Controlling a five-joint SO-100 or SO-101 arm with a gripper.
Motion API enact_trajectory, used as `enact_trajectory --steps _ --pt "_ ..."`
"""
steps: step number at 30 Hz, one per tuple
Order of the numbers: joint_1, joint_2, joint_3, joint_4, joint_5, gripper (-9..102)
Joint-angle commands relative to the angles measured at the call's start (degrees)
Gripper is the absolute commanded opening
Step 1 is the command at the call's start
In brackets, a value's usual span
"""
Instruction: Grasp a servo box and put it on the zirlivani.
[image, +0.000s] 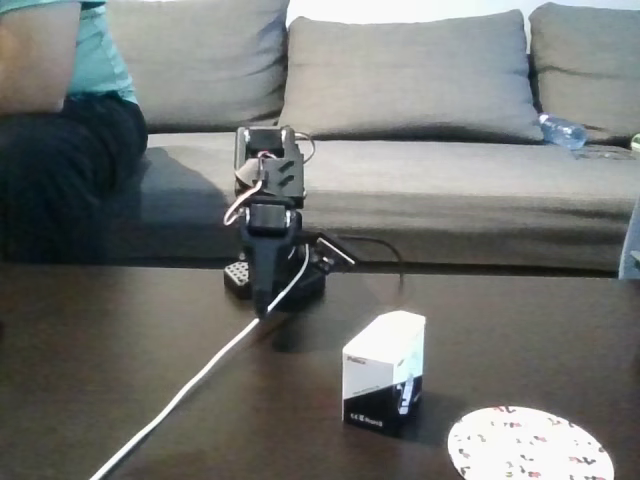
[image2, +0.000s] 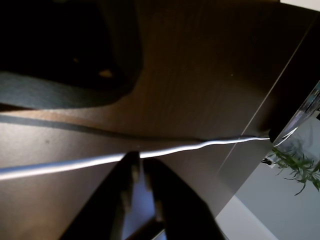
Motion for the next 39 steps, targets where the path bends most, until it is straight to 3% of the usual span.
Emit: enact_trajectory --steps 1,4,9,13,16,23,30,33,39 --pt "0.3 -0.4 -1.4 0.0 -0.4 0" --pt "0.5 -0.4 -1.9 -0.2 -0.5 0" --pt "-0.4 -1.1 -5.4 0.2 -10.5 1" --pt "-2.4 -1.5 -15.8 3.8 -11.0 14" --pt "-9.6 -4.1 -25.8 8.5 -11.9 18" --pt "-20.1 -30.0 -43.5 15.8 -18.1 19" --pt "-20.1 -56.3 -68.2 24.0 -24.5 20" --pt "-19.8 -63.0 -78.1 28.0 -27.2 29" --pt "-17.1 -74.9 -85.3 30.1 -35.4 33"
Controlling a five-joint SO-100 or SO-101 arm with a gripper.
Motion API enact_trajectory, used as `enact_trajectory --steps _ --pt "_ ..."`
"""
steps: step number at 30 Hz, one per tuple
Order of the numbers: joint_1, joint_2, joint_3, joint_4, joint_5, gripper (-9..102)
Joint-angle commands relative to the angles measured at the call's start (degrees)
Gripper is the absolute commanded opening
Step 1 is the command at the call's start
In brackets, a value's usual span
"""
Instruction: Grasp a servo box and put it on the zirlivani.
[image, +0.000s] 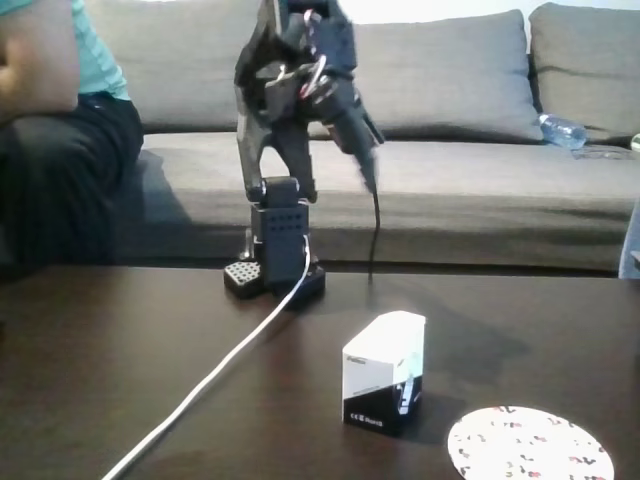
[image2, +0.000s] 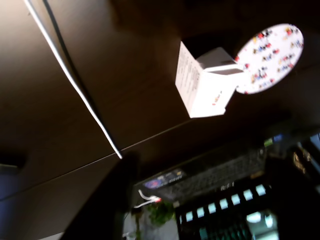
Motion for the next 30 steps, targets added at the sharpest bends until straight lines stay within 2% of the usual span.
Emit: enact_trajectory --steps 1,6,13,17,21,26,30 --pt "2.6 -6.5 -4.3 0.7 -3.9 35" --pt "6.9 -17.2 -9.1 1.4 -9.5 44" --pt "9.8 -25.1 -15.2 0.3 -10.5 45" --pt "10.0 -26.8 -15.4 -3.7 -10.6 45" --pt "8.0 -27.6 -14.6 -8.1 -10.5 45" --pt "3.4 -30.0 -16.1 -3.6 -9.5 45" --pt "2.3 -32.1 -16.2 -5.3 -6.0 45"
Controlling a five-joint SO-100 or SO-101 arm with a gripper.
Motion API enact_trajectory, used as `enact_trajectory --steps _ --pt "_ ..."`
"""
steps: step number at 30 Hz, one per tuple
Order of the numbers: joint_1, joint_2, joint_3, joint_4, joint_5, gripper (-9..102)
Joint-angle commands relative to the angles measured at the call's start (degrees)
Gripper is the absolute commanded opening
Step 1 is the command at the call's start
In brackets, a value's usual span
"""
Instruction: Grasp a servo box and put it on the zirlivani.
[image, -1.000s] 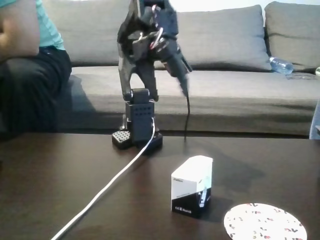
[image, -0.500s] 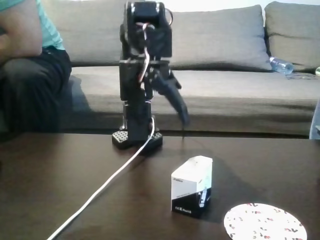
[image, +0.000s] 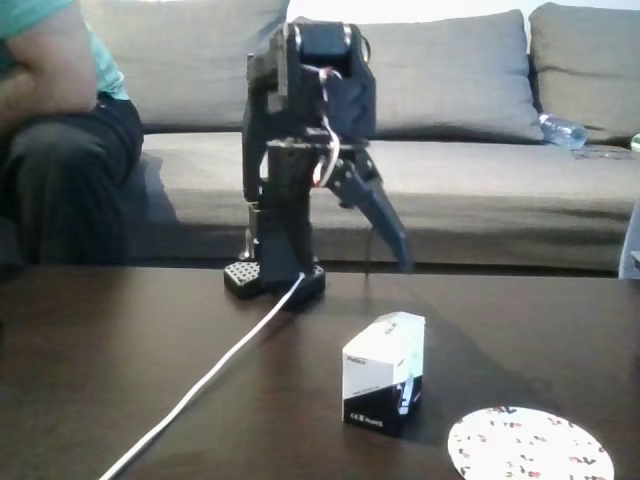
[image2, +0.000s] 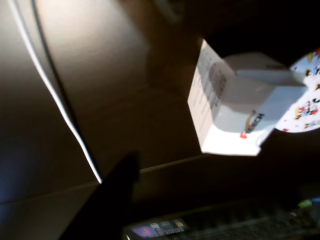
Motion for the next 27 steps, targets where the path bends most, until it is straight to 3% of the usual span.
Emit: enact_trajectory --steps 1,19,27 --pt "-1.7 -1.0 -2.3 -0.6 1.3 45" --pt "-6.8 -12.7 -13.7 0.3 1.5 46" --pt "-5.7 -23.4 -27.2 8.7 3.0 46"
